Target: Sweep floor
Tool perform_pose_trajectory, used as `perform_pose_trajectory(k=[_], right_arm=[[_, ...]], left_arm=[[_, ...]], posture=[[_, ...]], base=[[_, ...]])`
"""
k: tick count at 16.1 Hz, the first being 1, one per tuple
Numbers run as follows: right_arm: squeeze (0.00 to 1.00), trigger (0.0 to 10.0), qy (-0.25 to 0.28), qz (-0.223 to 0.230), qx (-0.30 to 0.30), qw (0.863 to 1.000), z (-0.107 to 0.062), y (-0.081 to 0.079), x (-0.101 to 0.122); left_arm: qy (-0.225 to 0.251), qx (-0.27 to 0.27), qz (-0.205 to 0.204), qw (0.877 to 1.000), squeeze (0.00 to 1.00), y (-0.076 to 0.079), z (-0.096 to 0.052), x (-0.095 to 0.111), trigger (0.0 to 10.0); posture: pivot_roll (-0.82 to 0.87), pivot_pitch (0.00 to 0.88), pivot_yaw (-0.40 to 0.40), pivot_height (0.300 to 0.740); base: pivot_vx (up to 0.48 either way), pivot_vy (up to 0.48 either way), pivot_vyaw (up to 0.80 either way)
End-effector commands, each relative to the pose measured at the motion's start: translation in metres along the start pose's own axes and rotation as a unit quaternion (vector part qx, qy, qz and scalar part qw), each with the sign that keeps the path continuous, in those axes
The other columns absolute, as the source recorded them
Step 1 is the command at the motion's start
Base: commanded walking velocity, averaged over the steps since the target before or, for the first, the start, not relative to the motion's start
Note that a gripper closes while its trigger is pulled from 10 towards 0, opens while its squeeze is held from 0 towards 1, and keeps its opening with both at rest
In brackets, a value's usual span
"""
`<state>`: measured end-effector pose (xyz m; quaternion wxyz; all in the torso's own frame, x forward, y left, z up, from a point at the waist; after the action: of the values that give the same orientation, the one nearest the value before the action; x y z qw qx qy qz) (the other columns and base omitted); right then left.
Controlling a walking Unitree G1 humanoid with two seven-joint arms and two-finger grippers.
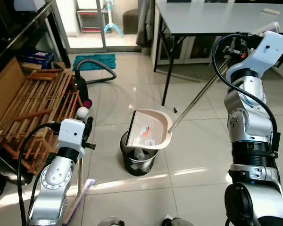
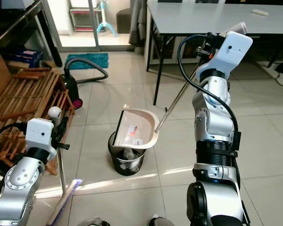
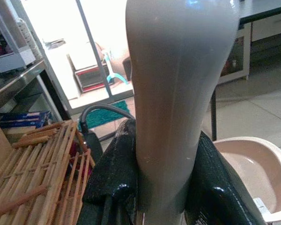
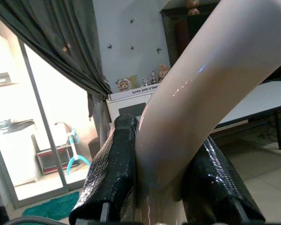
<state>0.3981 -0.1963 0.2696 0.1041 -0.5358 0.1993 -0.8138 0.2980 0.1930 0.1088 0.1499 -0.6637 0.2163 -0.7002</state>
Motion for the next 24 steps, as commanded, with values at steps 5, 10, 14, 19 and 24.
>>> perform_pose_trajectory(k=[5, 10, 14, 19, 24], right_arm=[[0.0, 10.0, 0.03, 0.008, 0.014, 0.999, 0.015, -0.006, 0.023], [0.0, 10.0, 0.024, 0.003, 0.023, 0.999, 0.022, -0.01, 0.024], [0.0, 10.0, 0.015, 0.003, 0.03, 0.999, 0.022, -0.012, 0.019], [0.0, 10.0, 0.017, -0.008, 0.044, 0.999, 0.025, -0.018, 0.017], [0.0, 10.0, 0.014, -0.013, 0.061, 0.998, 0.029, -0.028, 0.01]], left_arm=[[0.006, 0.012, 0.005, 1.0, 0.0, -0.005, 0.002, 0.002, 10.0], [0.01, 0.027, 0.0, 1.0, 0.0, -0.011, 0.009, 0.005, 10.0], [0.009, 0.027, -0.004, 1.0, 0.0, -0.011, 0.009, 0.004, 10.0], [0.006, 0.022, -0.002, 1.0, 0.0, -0.01, 0.008, 0.003, 10.0], [0.0, 0.021, 0.005, 1.0, 0.0, -0.013, 0.003, -0.001, 10.0]], posture=[[0.0, 0.069, 0.002, 0.74], [0.0, 0.069, -0.013, 0.74], [0.01, 0.072, -0.015, 0.74], [0.02, 0.084, -0.009, 0.74], [0.02, 0.075, -0.011, 0.74]], base=[[0.0, 0.0, 0.0], [0.0, 0.0, 0.0], [0.0, 0.0, 0.0], [0.0, 0.0, 0.0], [0.0, 0.0, 0.0]])
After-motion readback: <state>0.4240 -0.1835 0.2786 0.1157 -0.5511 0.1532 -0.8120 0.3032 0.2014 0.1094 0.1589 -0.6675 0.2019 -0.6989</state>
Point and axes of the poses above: a point about 5 cm out from each wrist's last joint towards the gripper, its own z axis pointing out of the wrist towards the gripper, its own x axis along the axis of the wrist's last joint, y = z × x, the point moved 4 cm from there along z, pointing out of the wrist towards the gripper, and after that the axes turned 14 degrees about z, right-handed, at the moved point
